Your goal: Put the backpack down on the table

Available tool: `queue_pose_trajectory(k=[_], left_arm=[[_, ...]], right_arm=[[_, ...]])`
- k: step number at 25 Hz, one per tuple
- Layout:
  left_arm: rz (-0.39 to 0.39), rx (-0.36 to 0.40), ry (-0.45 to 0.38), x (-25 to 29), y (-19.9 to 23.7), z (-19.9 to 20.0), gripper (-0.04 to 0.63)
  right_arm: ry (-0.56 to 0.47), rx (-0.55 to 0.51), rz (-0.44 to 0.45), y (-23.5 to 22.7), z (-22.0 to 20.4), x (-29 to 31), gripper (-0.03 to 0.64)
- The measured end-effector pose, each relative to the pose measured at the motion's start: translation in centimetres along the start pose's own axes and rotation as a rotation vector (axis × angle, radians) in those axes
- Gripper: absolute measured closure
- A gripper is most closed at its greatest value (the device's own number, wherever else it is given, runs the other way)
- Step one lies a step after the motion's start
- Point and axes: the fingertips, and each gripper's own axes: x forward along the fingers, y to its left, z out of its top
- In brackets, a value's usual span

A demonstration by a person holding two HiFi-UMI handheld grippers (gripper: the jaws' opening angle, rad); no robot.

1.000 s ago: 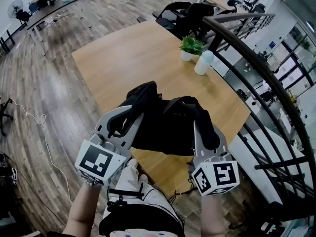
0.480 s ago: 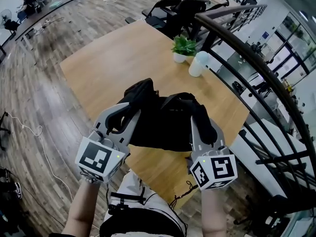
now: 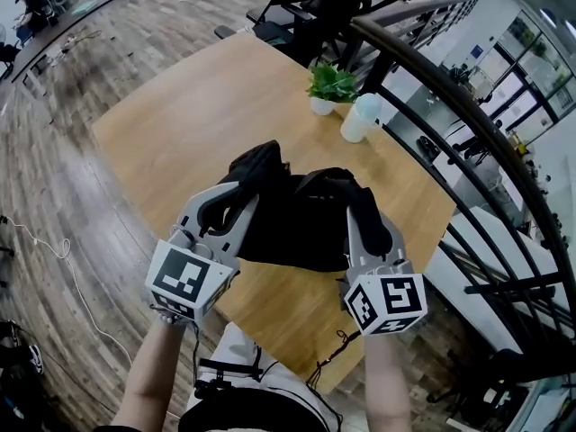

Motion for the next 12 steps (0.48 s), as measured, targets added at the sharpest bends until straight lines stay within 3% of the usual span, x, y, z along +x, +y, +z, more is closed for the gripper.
queue_pose_trajectory(k=[5, 12], left_arm=[[-0.03, 0.056, 0.033, 2.3, 0.5, -2.1, 0.535], [-0.035, -0.002, 0.101, 4.3, 1.8, -6.4, 0.535]], right_arm=[[0.033, -0.006, -0.023, -0.9, -2.0, 2.1, 0.56], [0.086, -0.001, -0.047, -1.5, -6.0, 4.3, 0.56]])
